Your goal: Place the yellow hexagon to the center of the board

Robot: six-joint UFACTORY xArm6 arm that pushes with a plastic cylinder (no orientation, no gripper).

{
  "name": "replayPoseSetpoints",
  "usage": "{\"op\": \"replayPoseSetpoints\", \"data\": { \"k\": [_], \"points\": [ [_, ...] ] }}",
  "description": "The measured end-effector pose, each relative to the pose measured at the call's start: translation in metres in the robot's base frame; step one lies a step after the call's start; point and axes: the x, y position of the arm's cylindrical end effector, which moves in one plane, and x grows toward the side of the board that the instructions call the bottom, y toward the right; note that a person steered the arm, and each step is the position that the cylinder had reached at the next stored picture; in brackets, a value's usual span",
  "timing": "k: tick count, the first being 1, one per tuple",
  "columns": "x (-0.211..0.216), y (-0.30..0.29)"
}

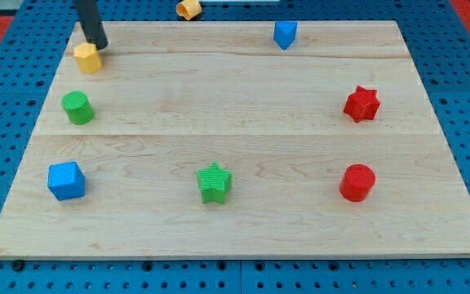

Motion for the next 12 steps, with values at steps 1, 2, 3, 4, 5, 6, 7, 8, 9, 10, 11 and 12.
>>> {"op": "replayPoseSetpoints", "data": {
  "k": [1, 2, 3, 4, 5, 6, 7, 8, 9, 10, 11, 12],
  "points": [
    [-0.013, -0.029],
    [-0.007, -0.051],
    [0.011, -0.03],
    [0.036, 0.001],
    [0.064, 0.013],
    [0.075, 0.05],
    [0.104, 0.068],
    [0.133, 0.069],
    [0.162, 0.074],
    [0.192, 0.074],
    [0.216, 0.084],
    [0.195, 0.119]
  ]
}}
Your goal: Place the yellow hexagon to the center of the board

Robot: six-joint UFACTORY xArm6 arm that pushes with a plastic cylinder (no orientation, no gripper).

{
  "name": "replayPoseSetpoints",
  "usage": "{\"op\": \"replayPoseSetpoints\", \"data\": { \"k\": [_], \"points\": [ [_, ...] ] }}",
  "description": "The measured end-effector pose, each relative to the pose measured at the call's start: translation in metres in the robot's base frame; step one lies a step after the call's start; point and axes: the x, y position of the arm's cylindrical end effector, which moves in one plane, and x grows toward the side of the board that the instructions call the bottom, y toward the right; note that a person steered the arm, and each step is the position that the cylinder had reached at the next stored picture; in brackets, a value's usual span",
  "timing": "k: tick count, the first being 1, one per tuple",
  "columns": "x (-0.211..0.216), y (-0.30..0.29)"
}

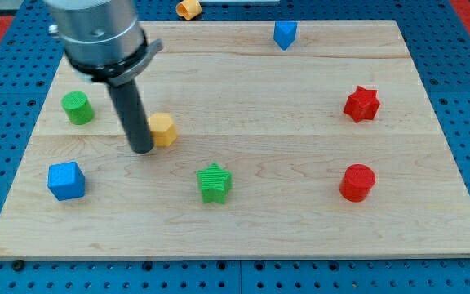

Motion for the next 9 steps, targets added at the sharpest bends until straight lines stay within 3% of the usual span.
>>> {"op": "replayPoseSetpoints", "data": {
  "k": [1, 2, 5, 6, 7, 9],
  "points": [
    [-0.021, 0.03],
    [-0.008, 0.026],
    [-0.052, 0.008],
    [-0.066, 0.048],
    [-0.064, 0.077],
    [0.003, -0.002]
  ]
}}
